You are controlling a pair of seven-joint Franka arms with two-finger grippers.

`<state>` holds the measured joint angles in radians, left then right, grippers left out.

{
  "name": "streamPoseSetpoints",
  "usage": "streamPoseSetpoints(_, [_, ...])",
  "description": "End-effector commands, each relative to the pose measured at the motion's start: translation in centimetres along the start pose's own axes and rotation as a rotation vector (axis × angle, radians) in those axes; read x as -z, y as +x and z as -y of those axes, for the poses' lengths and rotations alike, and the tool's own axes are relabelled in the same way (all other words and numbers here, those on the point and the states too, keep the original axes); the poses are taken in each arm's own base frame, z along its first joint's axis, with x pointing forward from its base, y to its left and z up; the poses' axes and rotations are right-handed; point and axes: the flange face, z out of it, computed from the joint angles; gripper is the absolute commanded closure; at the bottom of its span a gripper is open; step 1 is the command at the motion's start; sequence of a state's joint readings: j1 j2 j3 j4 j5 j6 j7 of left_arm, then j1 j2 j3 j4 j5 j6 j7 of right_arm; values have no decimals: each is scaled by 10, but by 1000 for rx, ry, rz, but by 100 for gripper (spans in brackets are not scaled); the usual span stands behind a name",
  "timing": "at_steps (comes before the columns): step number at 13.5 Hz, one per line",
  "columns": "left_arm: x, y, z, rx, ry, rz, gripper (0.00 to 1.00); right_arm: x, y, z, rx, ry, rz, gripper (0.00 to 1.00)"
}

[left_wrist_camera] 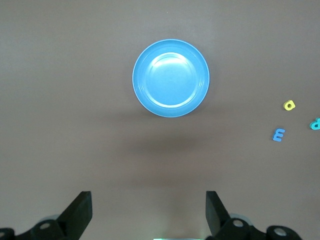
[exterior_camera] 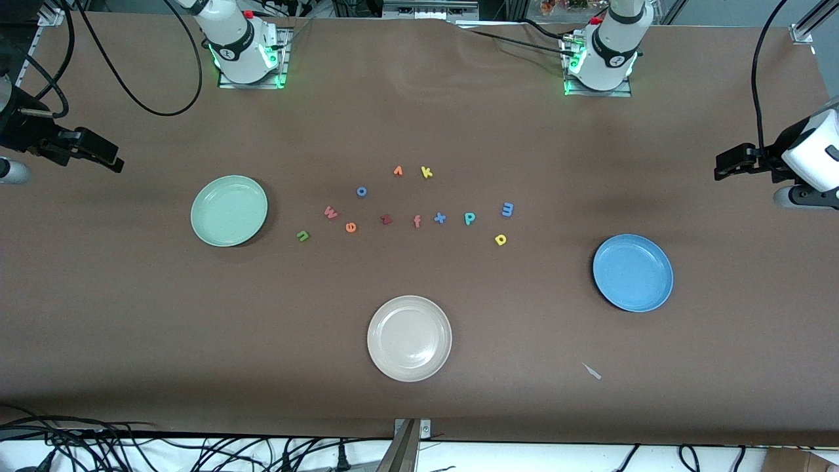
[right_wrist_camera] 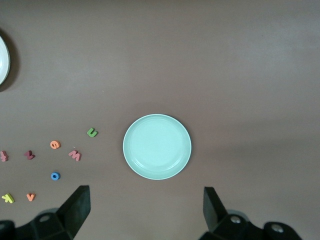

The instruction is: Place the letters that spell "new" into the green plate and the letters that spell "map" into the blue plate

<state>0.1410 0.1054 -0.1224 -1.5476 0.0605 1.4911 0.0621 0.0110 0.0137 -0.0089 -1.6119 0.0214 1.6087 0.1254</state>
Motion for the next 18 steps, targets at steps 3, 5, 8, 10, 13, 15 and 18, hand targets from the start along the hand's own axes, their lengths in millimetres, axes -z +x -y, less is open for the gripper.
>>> streamPoseSetpoints(3, [0, 0, -4, -22, -29, -6, 0, 6, -10, 0, 27, -16, -3, 0])
streamPoseSetpoints(5, [0, 0, -5, -23, -29, -6, 0, 6, -10, 0, 27, -21, -4, 0])
streamPoseSetpoints(8, [0, 0, -5, -23, -29, -6, 0, 6, -10, -1, 30, -41, -2, 0])
streamPoseSetpoints(10, [0, 0, -5, -23, -29, -6, 0, 6, -10, -1, 29, -40, 0, 0])
streamPoseSetpoints(13, [0, 0, -4, -20, -29, -6, 0, 5, -11, -1, 28, -39, 6, 0])
streamPoseSetpoints(15, [0, 0, -5, -23, -29, -5, 0, 5, -11, -1, 28, -33, 7, 0])
streamPoseSetpoints(18, [0, 0, -5, -25, -29, -5, 0, 5, -11, -1, 28, -32, 7, 0])
